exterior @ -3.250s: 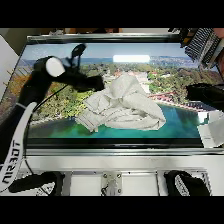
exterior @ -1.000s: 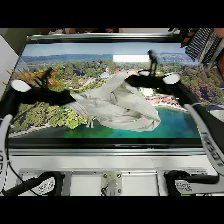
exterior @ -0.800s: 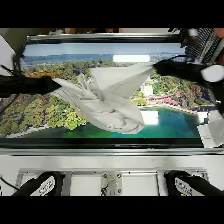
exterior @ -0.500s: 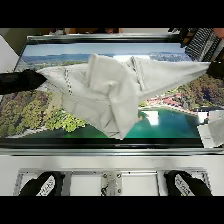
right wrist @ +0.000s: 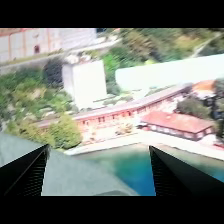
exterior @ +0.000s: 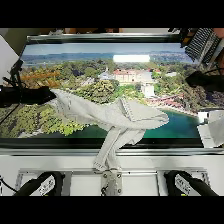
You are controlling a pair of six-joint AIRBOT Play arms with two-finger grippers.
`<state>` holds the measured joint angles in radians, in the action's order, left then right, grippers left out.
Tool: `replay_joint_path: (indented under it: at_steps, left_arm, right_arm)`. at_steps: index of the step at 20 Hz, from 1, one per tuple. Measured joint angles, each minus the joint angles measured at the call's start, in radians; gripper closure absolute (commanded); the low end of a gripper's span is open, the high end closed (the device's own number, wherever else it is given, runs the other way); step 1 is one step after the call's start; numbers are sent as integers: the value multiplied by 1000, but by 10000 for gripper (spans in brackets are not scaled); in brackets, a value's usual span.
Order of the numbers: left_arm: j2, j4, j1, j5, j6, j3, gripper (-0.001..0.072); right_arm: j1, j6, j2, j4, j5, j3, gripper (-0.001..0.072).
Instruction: Fold the clothes and pants, and hang the long-sleeved shirts on hangers.
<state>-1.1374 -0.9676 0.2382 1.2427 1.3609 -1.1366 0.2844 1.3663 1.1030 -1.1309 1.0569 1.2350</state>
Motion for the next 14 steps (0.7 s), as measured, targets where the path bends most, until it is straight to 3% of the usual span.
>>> replay_joint_path:
  at_steps: [7,14]
  left_arm:
    - [-82,-1,0,-2,0,12,685]
    - [-91,-6,0,-20,0,12,685]
  right_arm:
    - [-136,27,107,113,-9,-244,39]
    - [-327,124,198,307,-209,-452,40]
